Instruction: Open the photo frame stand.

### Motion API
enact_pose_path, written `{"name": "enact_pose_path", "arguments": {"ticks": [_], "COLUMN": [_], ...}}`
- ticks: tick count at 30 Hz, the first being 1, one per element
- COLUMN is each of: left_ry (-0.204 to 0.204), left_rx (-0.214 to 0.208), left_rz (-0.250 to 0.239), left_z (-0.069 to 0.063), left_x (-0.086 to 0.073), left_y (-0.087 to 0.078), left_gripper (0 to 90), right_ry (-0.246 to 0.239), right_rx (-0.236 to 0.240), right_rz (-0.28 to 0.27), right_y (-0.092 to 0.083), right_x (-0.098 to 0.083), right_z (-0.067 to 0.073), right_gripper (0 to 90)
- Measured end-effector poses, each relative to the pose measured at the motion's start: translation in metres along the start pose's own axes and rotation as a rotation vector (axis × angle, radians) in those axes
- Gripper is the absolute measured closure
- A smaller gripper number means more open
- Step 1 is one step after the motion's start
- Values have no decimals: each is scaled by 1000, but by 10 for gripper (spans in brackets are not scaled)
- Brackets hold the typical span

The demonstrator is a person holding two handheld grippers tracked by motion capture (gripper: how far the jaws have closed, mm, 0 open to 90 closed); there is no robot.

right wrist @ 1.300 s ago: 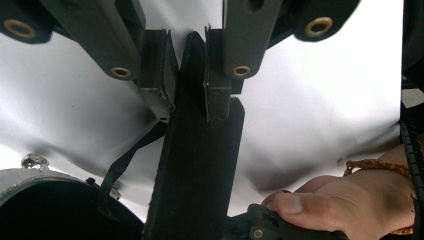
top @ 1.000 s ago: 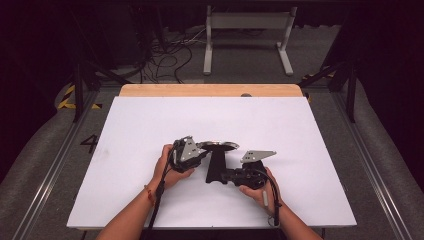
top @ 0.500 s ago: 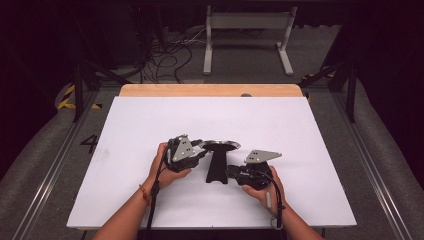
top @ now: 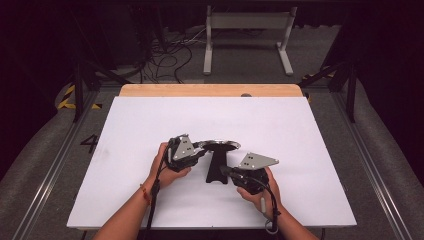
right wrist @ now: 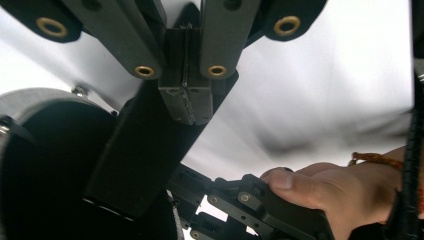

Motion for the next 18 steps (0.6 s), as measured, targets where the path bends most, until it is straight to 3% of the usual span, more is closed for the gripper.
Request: {"name": "enact_pose_path", "arguments": {"ticks": [18], "left_ry": [-24], "left_rx": [-1], "left_rz": [3], "left_z": [0], "left_x": [1], "left_y": [7], "left_gripper": [673], "right_ry": [-120], "right_rx": [-52], "right_rz": [37], "right_y": [40], "right_x": [4], "right_z": [45], "right_gripper": [900]}}
Point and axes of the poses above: each handheld gripper's, and its own axes: y roughly forward along the jaws, x roughly out of its top, z roughly to its left, the point moved 7 cm from there along y, roughly forward along the jaws, and after that the axes turned 12 degrees about -x, right-handed, at the moved point
